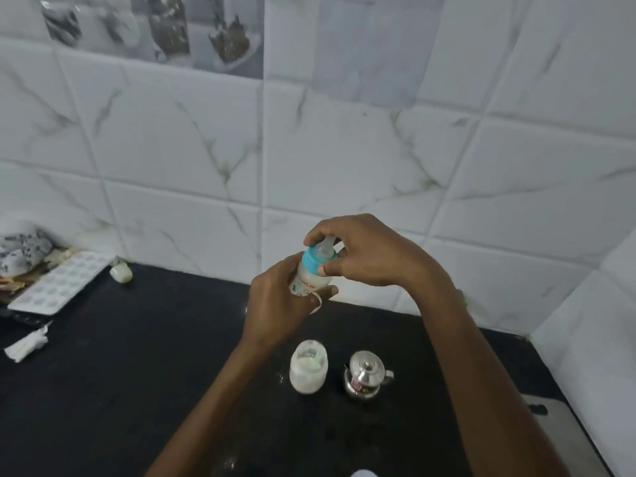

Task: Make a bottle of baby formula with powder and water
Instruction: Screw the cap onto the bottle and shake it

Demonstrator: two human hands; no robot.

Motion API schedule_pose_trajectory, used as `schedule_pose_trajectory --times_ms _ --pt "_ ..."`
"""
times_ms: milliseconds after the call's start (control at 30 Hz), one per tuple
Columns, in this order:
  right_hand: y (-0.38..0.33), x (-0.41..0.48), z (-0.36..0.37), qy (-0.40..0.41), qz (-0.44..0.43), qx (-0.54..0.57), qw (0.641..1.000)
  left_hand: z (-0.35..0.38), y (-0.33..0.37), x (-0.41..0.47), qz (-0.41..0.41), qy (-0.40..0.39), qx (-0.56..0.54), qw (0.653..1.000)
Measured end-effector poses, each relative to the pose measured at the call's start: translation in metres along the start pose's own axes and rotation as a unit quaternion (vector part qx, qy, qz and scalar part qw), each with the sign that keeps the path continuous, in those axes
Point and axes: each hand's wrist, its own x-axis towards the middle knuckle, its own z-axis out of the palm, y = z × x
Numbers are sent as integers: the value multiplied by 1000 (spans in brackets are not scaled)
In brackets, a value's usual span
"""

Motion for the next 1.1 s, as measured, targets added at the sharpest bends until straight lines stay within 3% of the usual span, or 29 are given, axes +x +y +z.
schedule_pose_trajectory --times_ms 167,400,467,533,600,667,800,867,933,1000,1100 --pt "-16 11 -20 10 -5 -47 999 -9 13 16 13 25 12 1000" --pt "-14 17 9 107 104 -197 969 -12 5 15 -7 25 11 1000" --pt "-2 13 8 84 89 -94 988 -16 3 15 -8 12 -4 1000" --pt "7 10 3 -1 39 74 997 -21 1 17 -4 -9 -25 1000" --pt "16 9 2 -62 -9 192 979 -24 -1 19 -7 -26 -45 999" --pt "21 9 7 -62 -43 267 961 -24 -3 19 -6 -31 -51 998" --pt "17 8 41 118 11 328 937 -20 -4 13 -2 -8 -56 998" --pt "7 9 71 229 68 287 928 -19 -5 11 5 0 -52 999" --pt "-3 7 90 280 86 237 927 -20 -10 10 12 -6 -40 999" --pt "0 7 90 251 78 268 927 -22 -15 11 10 -25 -41 999" --pt "12 3 70 127 25 353 927 -30 -14 16 -4 -64 -61 996"
